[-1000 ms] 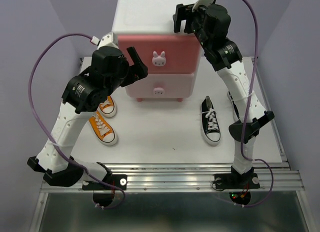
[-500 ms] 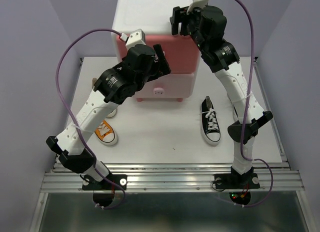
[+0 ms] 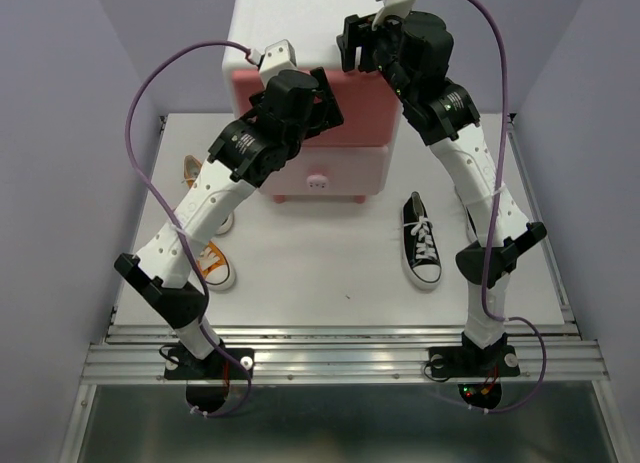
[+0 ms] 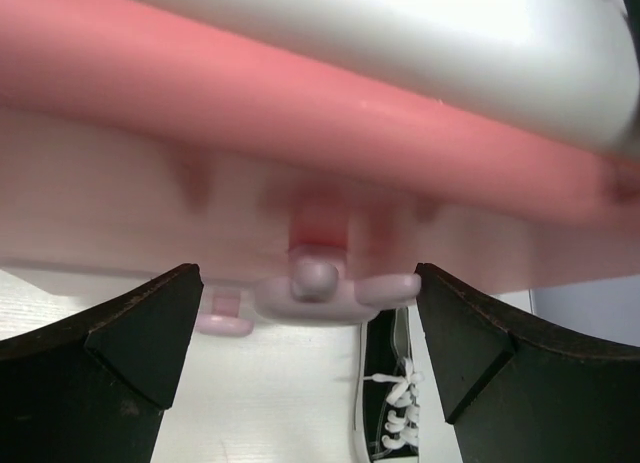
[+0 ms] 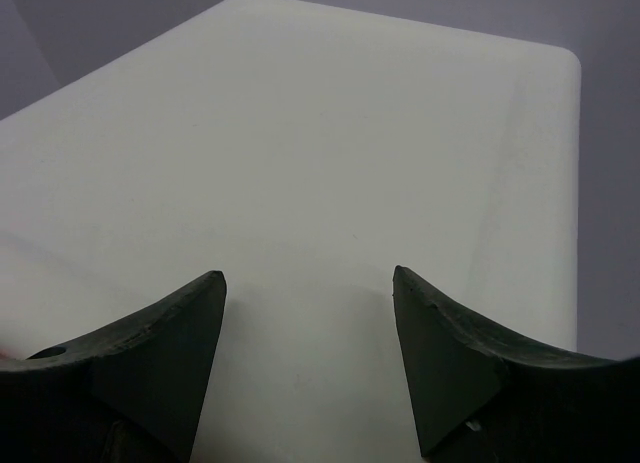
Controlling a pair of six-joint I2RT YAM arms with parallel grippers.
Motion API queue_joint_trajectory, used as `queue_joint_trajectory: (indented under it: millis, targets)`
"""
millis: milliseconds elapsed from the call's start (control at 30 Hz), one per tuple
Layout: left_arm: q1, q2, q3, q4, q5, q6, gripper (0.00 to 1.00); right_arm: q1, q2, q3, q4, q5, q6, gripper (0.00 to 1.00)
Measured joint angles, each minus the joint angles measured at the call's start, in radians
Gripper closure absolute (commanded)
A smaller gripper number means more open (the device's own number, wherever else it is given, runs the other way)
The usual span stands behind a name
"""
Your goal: Place and organize the shoes in the shoe cabinet
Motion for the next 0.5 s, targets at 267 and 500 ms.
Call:
queue_joint_trajectory:
  millis: [267, 500]
  targets:
    - [0.040, 0.008, 0.000, 0.042, 0.031, 0.035, 0.06, 0.000, -0.006, -0.010, 0.000, -0.022, 0.000, 0.28]
    - [0.041, 0.035, 0.000, 0.042, 0.056, 0.061, 0.37, 0.000, -0.010, -0.014, 0.001, -0.034, 0.000, 0.28]
